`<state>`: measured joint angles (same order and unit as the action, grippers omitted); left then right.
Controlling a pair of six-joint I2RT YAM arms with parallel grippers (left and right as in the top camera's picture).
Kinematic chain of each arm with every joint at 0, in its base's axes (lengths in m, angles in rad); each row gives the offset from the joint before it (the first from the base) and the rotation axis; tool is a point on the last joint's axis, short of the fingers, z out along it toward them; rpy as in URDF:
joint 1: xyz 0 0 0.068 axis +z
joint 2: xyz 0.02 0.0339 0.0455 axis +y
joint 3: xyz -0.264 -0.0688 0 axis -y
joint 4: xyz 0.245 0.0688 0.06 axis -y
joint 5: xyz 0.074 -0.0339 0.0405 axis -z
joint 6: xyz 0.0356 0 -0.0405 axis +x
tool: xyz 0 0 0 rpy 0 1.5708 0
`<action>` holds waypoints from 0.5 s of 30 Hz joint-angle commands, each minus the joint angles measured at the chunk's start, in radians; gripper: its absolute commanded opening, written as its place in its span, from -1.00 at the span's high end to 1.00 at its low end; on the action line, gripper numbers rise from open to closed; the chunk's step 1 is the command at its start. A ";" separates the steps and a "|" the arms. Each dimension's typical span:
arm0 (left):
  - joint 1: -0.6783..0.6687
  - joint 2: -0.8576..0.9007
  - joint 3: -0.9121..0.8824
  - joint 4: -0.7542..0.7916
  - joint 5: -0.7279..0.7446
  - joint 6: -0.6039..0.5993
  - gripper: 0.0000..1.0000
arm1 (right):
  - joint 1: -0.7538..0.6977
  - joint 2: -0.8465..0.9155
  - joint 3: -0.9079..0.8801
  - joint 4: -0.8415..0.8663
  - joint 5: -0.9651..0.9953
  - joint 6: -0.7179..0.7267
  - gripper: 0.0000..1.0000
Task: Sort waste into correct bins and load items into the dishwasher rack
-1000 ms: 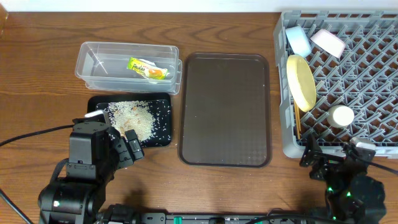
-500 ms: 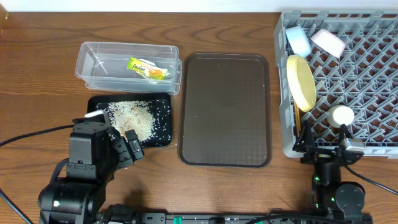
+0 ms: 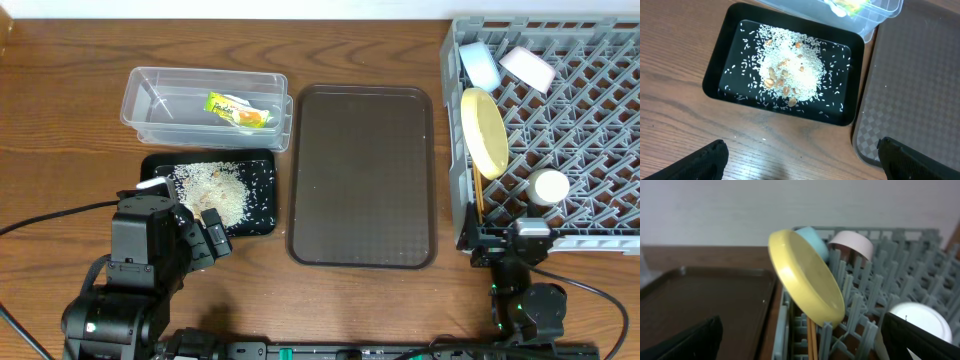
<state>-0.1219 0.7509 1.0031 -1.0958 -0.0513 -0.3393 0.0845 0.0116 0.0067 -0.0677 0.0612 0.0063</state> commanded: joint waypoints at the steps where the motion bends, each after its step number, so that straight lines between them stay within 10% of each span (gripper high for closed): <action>1: -0.004 0.001 -0.004 -0.001 -0.001 0.006 -0.96 | 0.014 -0.007 -0.002 -0.010 -0.063 -0.108 -0.98; 15: -0.004 0.001 -0.004 -0.001 -0.001 0.006 -0.96 | 0.014 -0.007 -0.002 -0.007 -0.047 -0.082 -0.99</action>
<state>-0.1219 0.7509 1.0031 -1.0958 -0.0513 -0.3393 0.0845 0.0116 0.0071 -0.0700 0.0151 -0.0628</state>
